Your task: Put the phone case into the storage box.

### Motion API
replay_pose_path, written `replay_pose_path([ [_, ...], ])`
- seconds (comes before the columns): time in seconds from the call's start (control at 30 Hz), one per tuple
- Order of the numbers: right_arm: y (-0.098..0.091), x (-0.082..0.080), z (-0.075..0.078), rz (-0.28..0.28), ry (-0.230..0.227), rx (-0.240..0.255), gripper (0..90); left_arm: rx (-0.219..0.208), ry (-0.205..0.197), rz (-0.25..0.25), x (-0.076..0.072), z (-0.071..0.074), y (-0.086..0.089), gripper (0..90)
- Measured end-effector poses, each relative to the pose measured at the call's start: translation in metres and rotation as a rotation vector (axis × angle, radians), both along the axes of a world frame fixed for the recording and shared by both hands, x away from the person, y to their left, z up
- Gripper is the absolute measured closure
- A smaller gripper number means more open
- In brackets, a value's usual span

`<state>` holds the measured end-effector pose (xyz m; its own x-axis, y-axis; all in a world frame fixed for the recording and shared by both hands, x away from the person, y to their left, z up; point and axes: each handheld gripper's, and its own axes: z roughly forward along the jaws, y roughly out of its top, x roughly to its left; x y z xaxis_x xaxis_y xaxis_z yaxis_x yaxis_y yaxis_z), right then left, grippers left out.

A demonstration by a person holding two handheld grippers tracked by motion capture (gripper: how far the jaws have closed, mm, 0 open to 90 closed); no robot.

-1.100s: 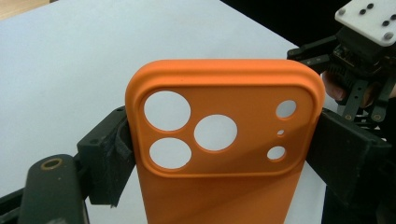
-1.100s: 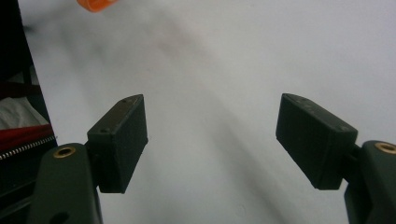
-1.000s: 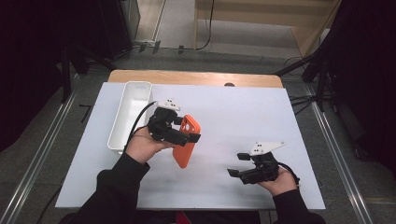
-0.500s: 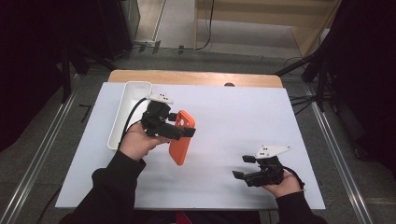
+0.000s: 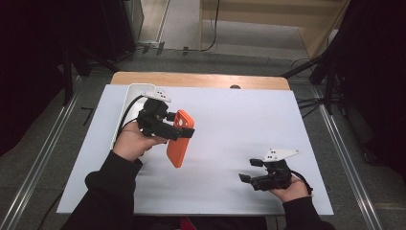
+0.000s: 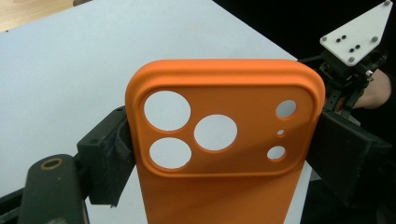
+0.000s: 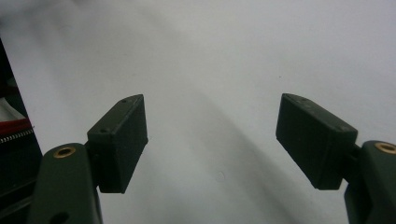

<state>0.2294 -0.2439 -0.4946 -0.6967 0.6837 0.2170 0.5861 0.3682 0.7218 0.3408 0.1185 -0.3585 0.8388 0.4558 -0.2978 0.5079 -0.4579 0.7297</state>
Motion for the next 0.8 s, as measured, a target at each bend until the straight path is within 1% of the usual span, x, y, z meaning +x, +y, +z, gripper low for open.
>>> replay_pose_path([
  [0.1, 0.000, 0.000, 0.001, 0.003, -0.015, 0.009, 23.6, -0.004, 0.008, -0.003, 0.002, 0.003, 0.002, 15.8],
  [0.27, 0.002, -0.001, 0.001, 0.013, -0.013, 0.006, 23.6, -0.002, 0.016, -0.005, 0.004, 0.007, 0.006, 15.8],
  [0.3, 0.002, -0.001, 0.001, 0.014, -0.015, 0.006, 23.6, -0.008, 0.017, -0.008, 0.004, 0.007, 0.007, 15.9],
  [0.33, 0.002, -0.001, 0.001, 0.014, -0.015, 0.008, 23.6, -0.009, 0.014, -0.013, 0.005, 0.008, 0.008, 15.8],
  [0.43, 0.002, -0.001, 0.003, 0.009, -0.033, 0.011, 23.6, -0.028, 0.012, 0.005, 0.005, 0.011, 0.010, 15.9],
  [0.47, 0.002, -0.002, 0.004, 0.003, -0.038, 0.010, 23.6, -0.024, 0.011, 0.002, 0.005, 0.012, 0.012, 15.8],
  [0.5, 0.002, -0.002, 0.005, 0.004, -0.037, 0.013, 23.6, -0.028, 0.012, 0.005, 0.005, 0.013, 0.012, 15.9],
  [0.53, 0.002, -0.002, 0.005, 0.005, -0.038, 0.015, 23.6, -0.022, 0.009, 0.003, 0.005, 0.014, 0.014, 15.9],
  [0.67, 0.004, -0.002, 0.004, 0.011, -0.040, 0.012, 23.6, -0.036, 0.010, 0.013, 0.005, 0.019, 0.020, 15.8],
  [0.8, 0.005, -0.002, 0.004, 0.020, -0.033, 0.009, 23.6, -0.046, -0.007, 0.023, 0.004, 0.025, 0.027, 15.8],
])
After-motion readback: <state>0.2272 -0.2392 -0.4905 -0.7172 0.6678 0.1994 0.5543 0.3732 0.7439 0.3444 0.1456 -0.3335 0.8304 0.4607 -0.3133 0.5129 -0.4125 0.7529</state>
